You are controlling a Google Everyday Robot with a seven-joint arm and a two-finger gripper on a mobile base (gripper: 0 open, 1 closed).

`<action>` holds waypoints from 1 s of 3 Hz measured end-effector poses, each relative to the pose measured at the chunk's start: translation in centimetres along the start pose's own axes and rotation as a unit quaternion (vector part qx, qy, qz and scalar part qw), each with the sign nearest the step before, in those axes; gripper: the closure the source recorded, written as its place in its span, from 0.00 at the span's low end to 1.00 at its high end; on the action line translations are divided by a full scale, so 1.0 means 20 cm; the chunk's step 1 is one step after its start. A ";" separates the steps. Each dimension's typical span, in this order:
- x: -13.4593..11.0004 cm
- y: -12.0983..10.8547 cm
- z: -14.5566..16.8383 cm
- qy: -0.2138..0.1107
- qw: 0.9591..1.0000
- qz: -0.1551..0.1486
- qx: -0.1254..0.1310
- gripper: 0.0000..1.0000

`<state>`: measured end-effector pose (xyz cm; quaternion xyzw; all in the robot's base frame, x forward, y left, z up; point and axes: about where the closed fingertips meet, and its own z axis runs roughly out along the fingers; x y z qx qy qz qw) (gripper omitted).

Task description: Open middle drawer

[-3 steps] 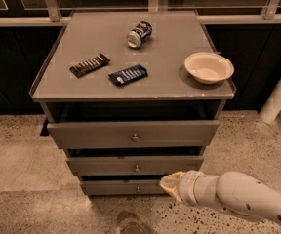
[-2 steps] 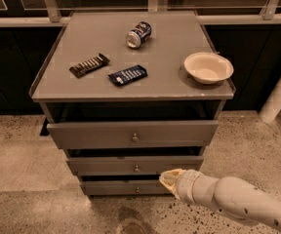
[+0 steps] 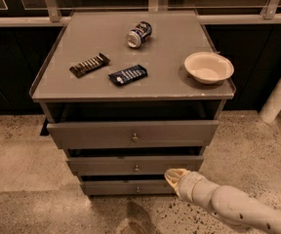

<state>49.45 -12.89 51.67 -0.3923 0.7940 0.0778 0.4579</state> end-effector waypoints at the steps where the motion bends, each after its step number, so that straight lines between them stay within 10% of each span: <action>1: 0.09 -0.07 0.10 -0.002 1.000 0.026 0.017 1.00; 3: 0.08 -0.10 0.20 -0.028 0.999 0.020 0.005 1.00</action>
Offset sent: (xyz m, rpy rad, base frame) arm 0.0149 -0.0085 -0.0174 0.0211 0.0025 -0.0455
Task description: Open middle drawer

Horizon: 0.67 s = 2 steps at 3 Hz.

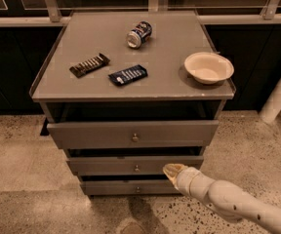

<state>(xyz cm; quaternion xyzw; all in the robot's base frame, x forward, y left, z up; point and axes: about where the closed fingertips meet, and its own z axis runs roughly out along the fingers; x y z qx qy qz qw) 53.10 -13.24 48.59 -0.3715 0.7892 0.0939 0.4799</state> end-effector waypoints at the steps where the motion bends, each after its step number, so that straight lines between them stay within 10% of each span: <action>1: 0.00 -0.11 0.13 -0.025 1.000 -0.003 0.005 1.00; 2: 0.00 -0.21 0.23 -0.042 0.999 0.000 0.016 1.00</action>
Offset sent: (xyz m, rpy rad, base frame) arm 0.0915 -0.0152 -0.0244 0.0699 -0.1154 -0.0315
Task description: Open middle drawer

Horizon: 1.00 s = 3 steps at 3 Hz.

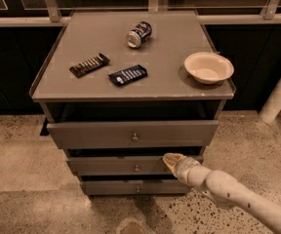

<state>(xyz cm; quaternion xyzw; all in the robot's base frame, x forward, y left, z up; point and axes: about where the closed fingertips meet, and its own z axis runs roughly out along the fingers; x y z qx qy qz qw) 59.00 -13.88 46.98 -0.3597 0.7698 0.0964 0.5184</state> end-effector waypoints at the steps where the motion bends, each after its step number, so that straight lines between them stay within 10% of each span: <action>1: -0.01 -0.09 0.08 -0.010 1.000 -0.006 0.011 1.00; 3: 0.02 -0.17 0.21 -0.007 1.000 -0.004 0.024 1.00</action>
Offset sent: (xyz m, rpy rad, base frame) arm 0.0594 -0.0094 -0.0138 0.0020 -0.0493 -0.0453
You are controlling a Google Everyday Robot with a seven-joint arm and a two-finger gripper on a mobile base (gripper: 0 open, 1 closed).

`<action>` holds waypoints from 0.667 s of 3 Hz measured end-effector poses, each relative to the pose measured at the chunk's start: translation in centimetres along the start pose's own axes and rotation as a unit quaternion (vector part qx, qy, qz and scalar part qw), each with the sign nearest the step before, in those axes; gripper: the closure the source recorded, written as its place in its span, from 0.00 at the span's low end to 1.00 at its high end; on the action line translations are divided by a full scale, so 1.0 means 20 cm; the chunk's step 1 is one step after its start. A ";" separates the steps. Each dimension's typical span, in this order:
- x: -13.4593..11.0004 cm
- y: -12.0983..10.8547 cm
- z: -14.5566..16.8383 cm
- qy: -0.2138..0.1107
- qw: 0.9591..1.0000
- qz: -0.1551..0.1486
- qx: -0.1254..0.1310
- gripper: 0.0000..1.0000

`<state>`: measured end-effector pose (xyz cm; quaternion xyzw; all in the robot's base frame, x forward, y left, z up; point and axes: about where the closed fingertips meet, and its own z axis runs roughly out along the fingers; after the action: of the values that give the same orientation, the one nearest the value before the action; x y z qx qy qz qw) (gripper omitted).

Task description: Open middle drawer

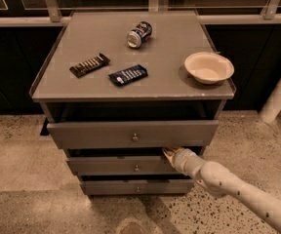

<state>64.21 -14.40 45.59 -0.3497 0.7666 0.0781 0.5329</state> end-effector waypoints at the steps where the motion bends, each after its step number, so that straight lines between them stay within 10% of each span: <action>1: 0.05 -0.01 0.04 0.018 1.000 0.003 0.008 1.00; 2: 0.10 -0.01 0.06 0.034 0.999 0.010 0.018 1.00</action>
Offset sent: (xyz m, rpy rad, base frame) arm 0.0100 -0.0157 -0.0441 -0.0668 0.0857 -0.1352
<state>64.94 -14.86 43.47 -0.3348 0.7891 0.0577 0.5117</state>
